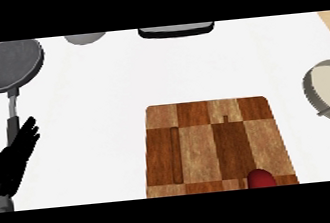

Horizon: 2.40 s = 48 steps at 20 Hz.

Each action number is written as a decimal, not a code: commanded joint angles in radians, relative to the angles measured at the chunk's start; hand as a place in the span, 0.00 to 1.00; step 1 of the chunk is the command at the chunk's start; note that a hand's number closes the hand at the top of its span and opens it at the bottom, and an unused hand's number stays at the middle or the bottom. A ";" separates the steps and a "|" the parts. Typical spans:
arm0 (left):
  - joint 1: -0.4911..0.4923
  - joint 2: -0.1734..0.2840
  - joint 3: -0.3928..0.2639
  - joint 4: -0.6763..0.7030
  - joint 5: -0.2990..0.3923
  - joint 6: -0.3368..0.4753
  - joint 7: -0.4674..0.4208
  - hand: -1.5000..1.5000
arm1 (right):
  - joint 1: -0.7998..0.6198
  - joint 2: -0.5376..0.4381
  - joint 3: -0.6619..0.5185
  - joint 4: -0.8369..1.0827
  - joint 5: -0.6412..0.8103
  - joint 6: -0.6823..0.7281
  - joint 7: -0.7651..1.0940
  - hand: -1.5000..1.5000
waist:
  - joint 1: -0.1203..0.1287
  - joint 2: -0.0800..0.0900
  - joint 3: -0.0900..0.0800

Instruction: Pick the squash from the cutting board and place it in the tiered basket

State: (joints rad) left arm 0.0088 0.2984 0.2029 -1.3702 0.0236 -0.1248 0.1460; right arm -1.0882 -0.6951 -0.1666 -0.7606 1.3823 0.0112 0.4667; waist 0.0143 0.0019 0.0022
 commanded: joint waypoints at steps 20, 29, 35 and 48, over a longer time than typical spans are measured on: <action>0.017 -0.022 -0.002 -0.023 -0.021 0.013 0.045 0.50 | 0.022 -0.054 -0.164 0.216 -0.090 0.250 0.159 0.00 | -0.018 -0.005 -0.002; 0.017 -0.003 0.023 -0.014 -0.008 -0.012 0.023 0.50 | 0.031 -0.116 -0.253 0.045 -0.179 0.036 0.076 0.00 | -0.017 -0.004 -0.001; 0.079 -0.020 0.026 -0.021 -0.014 -0.009 -0.020 0.50 | -0.023 -0.158 -0.367 -0.052 -0.241 0.068 0.280 0.00 | -0.019 -0.009 -0.003; 0.120 -0.001 0.080 -0.016 0.010 -0.006 -0.010 0.50 | 0.240 -0.127 -0.775 -0.611 -0.667 0.267 0.274 0.00 | -0.099 -0.031 -0.001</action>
State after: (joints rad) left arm 0.1134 0.2913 0.2675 -1.4016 0.0249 -0.1287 0.1195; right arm -0.9339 -0.8189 -0.8363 -1.2133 0.8310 0.1676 0.7388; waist -0.0711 -0.0292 0.0042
